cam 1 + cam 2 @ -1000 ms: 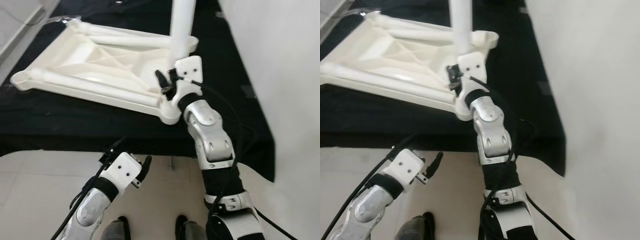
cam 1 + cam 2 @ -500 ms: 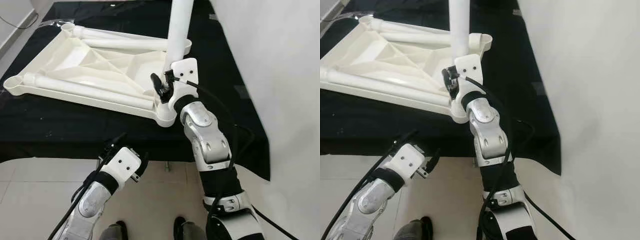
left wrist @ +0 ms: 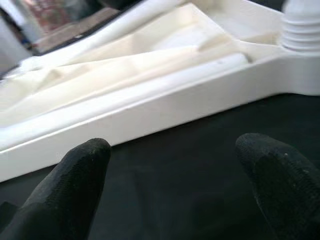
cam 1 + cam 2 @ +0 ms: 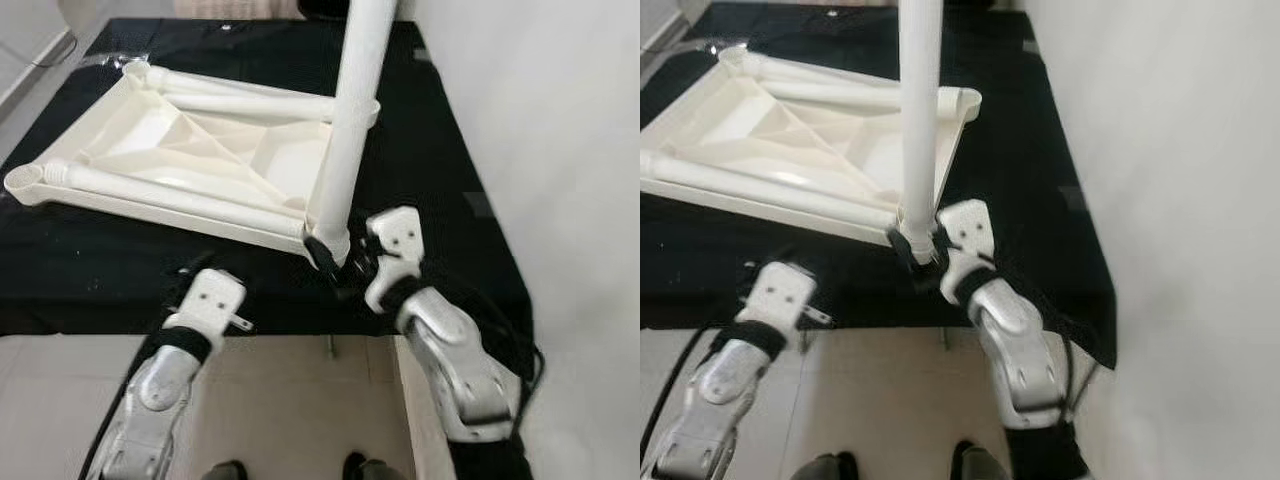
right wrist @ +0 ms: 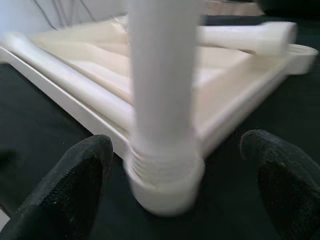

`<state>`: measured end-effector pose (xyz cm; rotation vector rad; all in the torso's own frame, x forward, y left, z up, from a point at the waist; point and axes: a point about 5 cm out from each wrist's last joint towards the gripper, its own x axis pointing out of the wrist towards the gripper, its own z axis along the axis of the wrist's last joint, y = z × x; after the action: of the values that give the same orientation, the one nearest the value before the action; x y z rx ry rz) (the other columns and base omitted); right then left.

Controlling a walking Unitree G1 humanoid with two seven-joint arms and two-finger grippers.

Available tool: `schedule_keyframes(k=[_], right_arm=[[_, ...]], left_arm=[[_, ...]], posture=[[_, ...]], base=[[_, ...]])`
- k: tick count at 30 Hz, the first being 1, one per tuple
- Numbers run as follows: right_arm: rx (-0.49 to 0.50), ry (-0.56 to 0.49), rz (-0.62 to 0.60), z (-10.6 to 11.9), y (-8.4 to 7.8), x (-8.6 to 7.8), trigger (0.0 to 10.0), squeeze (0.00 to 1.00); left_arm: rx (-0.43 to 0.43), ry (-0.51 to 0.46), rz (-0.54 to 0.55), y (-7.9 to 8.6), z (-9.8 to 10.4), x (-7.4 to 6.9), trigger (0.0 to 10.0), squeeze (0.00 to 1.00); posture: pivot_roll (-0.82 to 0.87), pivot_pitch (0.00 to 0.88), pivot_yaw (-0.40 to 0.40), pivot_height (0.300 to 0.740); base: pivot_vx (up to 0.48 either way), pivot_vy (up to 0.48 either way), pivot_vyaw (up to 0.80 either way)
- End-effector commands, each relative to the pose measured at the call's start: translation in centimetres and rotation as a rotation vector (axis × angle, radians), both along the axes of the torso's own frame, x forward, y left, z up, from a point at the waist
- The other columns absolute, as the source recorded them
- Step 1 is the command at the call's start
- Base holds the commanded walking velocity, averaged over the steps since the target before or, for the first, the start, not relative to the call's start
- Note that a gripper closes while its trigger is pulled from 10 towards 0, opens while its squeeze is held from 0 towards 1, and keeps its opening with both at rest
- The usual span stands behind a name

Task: Building children table

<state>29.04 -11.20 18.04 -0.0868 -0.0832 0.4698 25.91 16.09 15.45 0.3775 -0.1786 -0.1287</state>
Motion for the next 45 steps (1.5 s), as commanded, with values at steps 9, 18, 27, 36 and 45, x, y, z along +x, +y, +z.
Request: schedule_keyframes(k=[9,18,27,36,45], right_arm=[[-0.103,0.082,-0.269,-4.2,-5.3,-3.3,10.0,0.00],[-0.104,0.135,-0.314,-5.0,-5.9,-4.4,10.0,0.00],[-0.097,0.140,-0.294,-4.9,-5.8,-4.0,10.0,0.00],[-0.092,0.146,-0.268,-4.8,-5.5,-3.9,10.0,0.00],[-0.094,0.138,-0.247,-4.7,-5.4,-3.9,10.0,0.00]], left_arm=[[-0.078,0.074,0.161,1.2,-2.1,-4.5,10.0,0.00],[-0.118,0.153,0.187,1.1,-3.8,-5.7,10.0,0.00],[-0.150,0.154,0.218,1.1,-3.8,-5.5,10.0,0.00],[-0.150,0.152,0.211,1.1,-3.7,-5.5,10.0,0.00],[-0.151,0.170,0.190,0.9,-3.7,-5.3,10.0,0.00]], posture=[[0.03,0.093,-0.027,0.740],[0.03,0.083,-0.023,0.740],[0.03,0.090,-0.032,0.740],[0.03,0.101,-0.030,0.740],[0.03,0.108,-0.026,0.740]], base=[[0.000,0.000,0.00],[0.000,0.000,0.00],[0.000,0.000,0.00],[0.000,0.000,0.00],[0.000,0.000,0.00]])
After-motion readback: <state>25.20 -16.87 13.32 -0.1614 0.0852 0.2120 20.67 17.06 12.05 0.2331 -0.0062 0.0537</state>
